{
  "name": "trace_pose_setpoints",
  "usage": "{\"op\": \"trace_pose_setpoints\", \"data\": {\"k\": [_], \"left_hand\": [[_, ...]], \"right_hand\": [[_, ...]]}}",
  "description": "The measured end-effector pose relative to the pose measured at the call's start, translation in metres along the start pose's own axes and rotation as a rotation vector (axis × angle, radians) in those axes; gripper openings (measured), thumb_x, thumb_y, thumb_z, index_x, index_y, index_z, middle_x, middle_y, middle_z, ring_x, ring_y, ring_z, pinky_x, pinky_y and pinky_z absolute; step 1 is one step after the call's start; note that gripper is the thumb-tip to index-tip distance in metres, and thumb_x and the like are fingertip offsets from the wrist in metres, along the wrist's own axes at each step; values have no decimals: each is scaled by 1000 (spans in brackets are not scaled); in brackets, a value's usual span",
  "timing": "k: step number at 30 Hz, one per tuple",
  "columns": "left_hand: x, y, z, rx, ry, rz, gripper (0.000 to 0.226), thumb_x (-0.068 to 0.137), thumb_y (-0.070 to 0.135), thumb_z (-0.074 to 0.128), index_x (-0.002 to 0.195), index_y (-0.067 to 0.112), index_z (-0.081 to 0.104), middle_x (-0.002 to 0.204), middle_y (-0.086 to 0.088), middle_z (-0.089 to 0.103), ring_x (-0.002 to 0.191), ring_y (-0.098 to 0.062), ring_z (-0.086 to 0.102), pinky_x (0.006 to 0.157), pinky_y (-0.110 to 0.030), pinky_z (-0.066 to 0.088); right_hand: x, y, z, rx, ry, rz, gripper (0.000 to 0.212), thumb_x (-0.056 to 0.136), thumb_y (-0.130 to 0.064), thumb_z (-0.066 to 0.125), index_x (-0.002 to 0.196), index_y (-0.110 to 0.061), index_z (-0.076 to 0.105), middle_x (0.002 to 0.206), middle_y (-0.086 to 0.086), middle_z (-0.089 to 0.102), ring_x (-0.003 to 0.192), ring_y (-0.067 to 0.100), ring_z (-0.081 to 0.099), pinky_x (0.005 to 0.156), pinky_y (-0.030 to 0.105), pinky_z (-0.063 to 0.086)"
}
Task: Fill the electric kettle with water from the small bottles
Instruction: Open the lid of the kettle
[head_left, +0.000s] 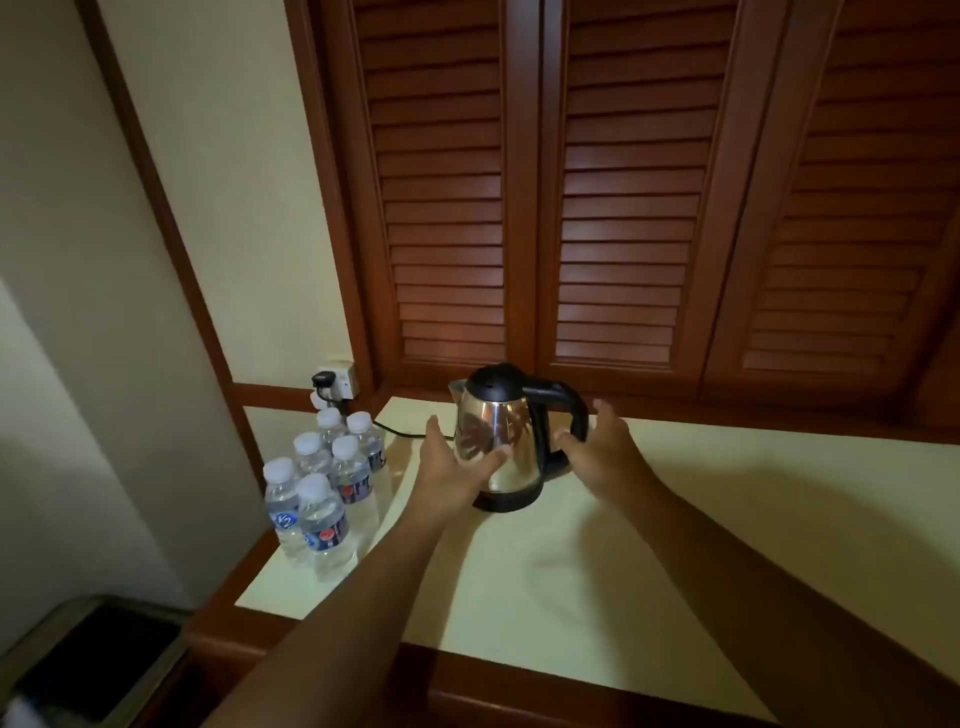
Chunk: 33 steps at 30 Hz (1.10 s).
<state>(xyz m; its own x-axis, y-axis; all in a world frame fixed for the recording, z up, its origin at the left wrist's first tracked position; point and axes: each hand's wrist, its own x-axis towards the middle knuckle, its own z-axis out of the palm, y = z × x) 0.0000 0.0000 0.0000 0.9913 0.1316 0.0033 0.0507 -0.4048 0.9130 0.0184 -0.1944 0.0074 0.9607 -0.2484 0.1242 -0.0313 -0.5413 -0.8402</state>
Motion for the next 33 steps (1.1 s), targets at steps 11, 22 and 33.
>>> {"op": "trace_pose_setpoints", "data": {"k": [11, 22, 33], "left_hand": [[69, -37, 17, -166, -156, 112, 109, 67, 36, 98, 152, 36, 31, 148, 8, 52, 140, -24, 51, 96, -24, 51], [49, -14, 2, -184, -60, 282, 109, 62, 40, 99, 150, 36, 34, 137, 20, 55, 129, -5, 52, 98, -15, 43], [-47, -44, -4, -107, -77, 228, 93, 63, 42, 98, 137, 43, 41, 125, 26, 58, 112, 8, 54, 85, -9, 41]], "right_hand": [[37, 19, 25, -124, 61, -55, 35, 100, -20, 58, 131, -9, 45, 111, 16, 68, 102, 35, 68, 74, 33, 50], [9, 3, 2, -77, 214, -257, 42, 101, -27, 56, 141, -26, 43, 99, -9, 61, 90, 12, 62, 77, 27, 45], [-79, 35, -15, -125, 114, -283, 41, 100, -29, 58, 138, -24, 42, 109, -3, 66, 96, 22, 69, 82, 34, 55]]}}
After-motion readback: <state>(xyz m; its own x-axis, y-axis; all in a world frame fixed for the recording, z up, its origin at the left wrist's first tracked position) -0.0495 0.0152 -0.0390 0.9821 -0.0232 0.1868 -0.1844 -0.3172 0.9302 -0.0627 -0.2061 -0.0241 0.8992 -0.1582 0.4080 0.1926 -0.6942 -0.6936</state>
